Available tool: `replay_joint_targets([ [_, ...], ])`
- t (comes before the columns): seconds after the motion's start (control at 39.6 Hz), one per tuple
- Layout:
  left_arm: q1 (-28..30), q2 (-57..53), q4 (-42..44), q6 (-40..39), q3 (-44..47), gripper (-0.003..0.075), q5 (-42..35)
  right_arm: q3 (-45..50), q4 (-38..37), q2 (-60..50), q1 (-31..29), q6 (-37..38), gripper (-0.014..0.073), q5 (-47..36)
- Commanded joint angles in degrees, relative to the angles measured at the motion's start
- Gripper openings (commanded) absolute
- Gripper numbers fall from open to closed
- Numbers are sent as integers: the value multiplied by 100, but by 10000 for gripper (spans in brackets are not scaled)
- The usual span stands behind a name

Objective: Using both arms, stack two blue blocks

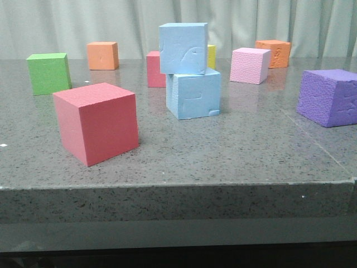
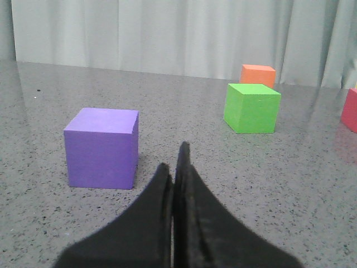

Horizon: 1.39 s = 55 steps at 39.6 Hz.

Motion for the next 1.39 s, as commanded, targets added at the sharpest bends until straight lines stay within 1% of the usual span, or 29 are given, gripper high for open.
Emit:
replay_joint_targets([
  [0.0,0,-94,-33,-13,12,-20,-493,-155,21,15,-39,-46,-67,-380],
  [0.61,0,-94,-33,-13,12,-20,-493,-142,15,15,-39,-46,-67,-428],
  [0.71,0,-94,-33,-13,12,-20,-493,37,9,-32,-39,-71,-67,-948],
  [0.83,0,-94,-33,-13,12,-20,-493,632,-159,-387,-39,-71,-67,-1788],
  [0.91,0,-94,-33,-13,12,-20,-493,1033,-332,-675,-39,-71,-67,-1996],
  [1.06,0,-94,-33,-13,12,-20,-493,1736,-709,-1278,-39,-71,-67,-1885],
  [1.19,0,-94,-33,-13,12,-20,-493,2148,-740,-1793,-39,-71,-67,-1725],
  [1.36,0,-94,-33,-13,12,-20,-493,2256,-735,-2416,-39,-71,-67,-1346],
])
